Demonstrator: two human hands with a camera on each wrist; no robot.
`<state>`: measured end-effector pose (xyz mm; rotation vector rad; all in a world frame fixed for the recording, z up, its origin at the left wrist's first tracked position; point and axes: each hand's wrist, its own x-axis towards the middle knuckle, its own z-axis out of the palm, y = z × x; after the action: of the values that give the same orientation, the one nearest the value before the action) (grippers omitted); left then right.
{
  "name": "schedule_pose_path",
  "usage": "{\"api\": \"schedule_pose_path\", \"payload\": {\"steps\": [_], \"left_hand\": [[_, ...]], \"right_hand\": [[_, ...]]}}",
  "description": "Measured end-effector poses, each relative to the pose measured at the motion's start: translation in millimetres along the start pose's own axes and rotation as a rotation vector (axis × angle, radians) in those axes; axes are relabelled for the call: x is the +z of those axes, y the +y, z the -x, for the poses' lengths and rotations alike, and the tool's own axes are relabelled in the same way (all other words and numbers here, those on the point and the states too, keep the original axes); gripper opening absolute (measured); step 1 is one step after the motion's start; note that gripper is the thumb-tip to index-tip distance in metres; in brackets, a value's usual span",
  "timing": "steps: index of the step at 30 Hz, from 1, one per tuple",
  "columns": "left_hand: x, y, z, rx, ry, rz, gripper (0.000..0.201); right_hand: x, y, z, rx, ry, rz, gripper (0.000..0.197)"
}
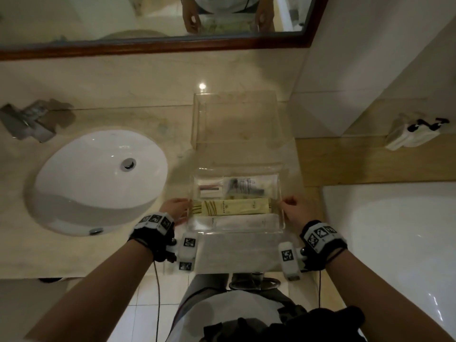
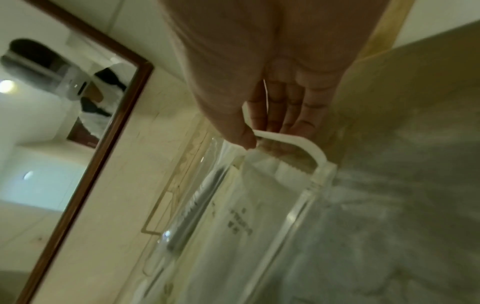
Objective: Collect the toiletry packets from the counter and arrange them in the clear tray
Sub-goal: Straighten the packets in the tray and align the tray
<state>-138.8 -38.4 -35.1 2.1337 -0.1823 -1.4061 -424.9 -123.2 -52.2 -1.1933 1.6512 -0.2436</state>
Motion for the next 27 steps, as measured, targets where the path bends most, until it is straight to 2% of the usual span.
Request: {"api": "schedule_pose_path", "payload": {"steps": [2,3,5,7,12,16,27], "left_hand": [[0,-3,-9,0.064,0.010,-0.117,0.025],[-1,-5,-10,0.094,0.020,-0.180,0.022],[-1,-5,-12,0.116,0.021,-0.253,0.001],[-3,-4,-15,0.115,0.003,-0.275,0.017],[-8,-1,-21,0.123,-0.046,-0.342,0.021],[-5,3,-24,0.158,-0.082,-0.423,0.024],[-4,2,-22,0.185,-0.060,-0.503,0.025]], "right_hand": [[2,1,0,-0.016,0.032,0.044,0.016],[3,0,1,-0.025,0.038,0.093,0.015],[5,-2,2,-0.036,0.034,0.204,0.013],[6,-4,1,-0.052,0.027,0.252,0.015],[7,-8,-1,-0.022,0.015,0.250,0.022],[10,-8,-4,0.004,0.028,0.257,0.020],[14,-9,1,0.009,0.023,0.247,0.014]]}}
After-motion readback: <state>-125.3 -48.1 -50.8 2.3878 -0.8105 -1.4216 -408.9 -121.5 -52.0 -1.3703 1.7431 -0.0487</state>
